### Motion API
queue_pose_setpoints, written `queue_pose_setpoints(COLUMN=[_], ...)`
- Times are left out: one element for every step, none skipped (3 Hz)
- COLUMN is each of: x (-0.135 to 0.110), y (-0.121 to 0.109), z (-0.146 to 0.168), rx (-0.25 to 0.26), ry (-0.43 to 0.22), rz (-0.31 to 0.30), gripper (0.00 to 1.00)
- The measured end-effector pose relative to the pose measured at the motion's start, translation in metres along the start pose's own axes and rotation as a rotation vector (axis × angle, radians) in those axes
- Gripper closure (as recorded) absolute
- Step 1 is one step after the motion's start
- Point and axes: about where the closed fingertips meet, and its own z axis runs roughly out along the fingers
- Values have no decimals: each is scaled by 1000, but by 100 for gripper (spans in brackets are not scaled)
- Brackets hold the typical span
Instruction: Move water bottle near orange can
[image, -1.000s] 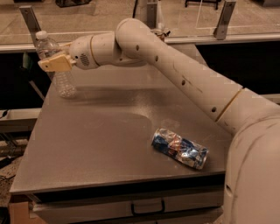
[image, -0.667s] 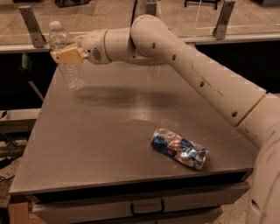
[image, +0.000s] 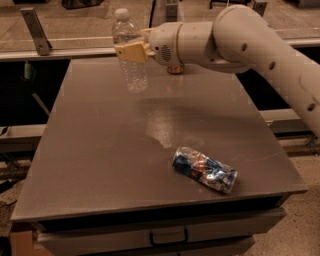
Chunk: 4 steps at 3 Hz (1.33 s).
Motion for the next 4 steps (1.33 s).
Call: queue_pose_setpoints(x=[2,2,-9,-14], y=[-7,-13,-46,-91], z=[-13,-18,-52,-91], rx=[22,55,161,278], ry=[3,-6,-56,-88], rz=[3,3,-29,-67], gripper=[100,100,100,100])
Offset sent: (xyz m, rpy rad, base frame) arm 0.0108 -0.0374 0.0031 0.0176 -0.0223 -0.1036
